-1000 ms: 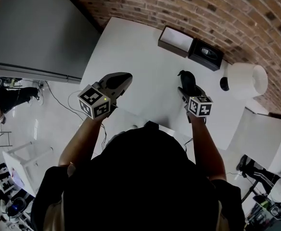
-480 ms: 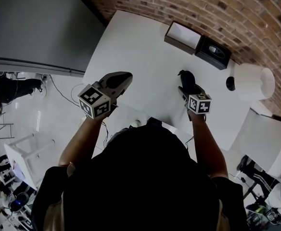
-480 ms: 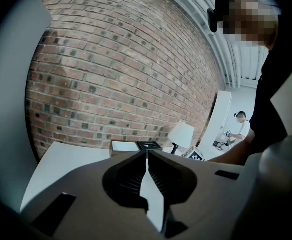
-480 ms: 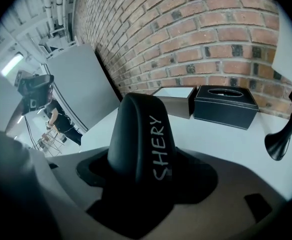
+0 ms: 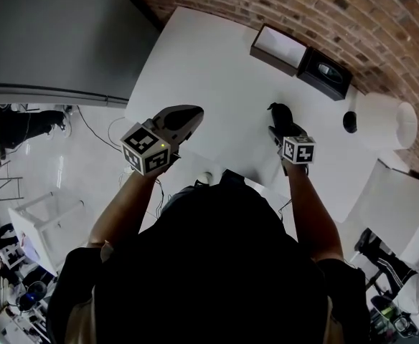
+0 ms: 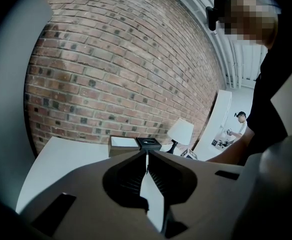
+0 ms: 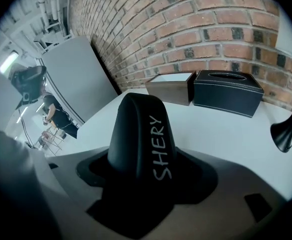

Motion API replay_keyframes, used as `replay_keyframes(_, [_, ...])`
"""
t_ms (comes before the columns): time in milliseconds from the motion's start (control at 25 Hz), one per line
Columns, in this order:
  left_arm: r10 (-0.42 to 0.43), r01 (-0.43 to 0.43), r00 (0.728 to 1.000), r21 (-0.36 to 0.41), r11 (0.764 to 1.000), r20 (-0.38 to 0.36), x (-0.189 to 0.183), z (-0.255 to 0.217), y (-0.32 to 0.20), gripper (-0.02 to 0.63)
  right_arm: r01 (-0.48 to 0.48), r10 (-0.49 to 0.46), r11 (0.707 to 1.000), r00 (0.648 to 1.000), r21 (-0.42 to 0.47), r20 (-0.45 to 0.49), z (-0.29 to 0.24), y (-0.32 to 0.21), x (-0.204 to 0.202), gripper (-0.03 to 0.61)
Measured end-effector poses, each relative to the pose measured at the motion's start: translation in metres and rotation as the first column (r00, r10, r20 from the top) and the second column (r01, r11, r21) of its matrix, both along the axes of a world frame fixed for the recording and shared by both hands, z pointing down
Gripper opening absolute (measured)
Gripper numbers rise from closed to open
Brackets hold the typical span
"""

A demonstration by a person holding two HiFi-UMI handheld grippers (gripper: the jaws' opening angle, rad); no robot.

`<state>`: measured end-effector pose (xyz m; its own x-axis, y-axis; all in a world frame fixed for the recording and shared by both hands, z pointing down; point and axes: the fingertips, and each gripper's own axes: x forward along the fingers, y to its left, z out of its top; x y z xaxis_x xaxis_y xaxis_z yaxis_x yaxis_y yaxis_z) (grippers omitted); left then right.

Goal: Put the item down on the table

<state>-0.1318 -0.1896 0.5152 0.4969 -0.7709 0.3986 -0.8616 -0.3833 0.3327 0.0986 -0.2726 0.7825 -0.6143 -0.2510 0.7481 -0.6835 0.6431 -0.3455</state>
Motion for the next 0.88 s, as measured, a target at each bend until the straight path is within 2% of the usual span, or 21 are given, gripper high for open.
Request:
replay_keyframes(360, [0.007,-0.007,1.000,-0.028,1.000,-0.018,0.008,0.014,0.003,0.032,0.015,-0.016,1.000,0.998,-0.010,-0.063,0.033,0.005,0.006,0.351])
replay_keyframes(880, [-0.004,0.002,1.000,-0.052,0.999,-0.027,0.007,0.028,0.008,0.032,0.044,-0.047,0.999,0.995,-0.027,-0.092,0.058,0.009,0.002,0.351])
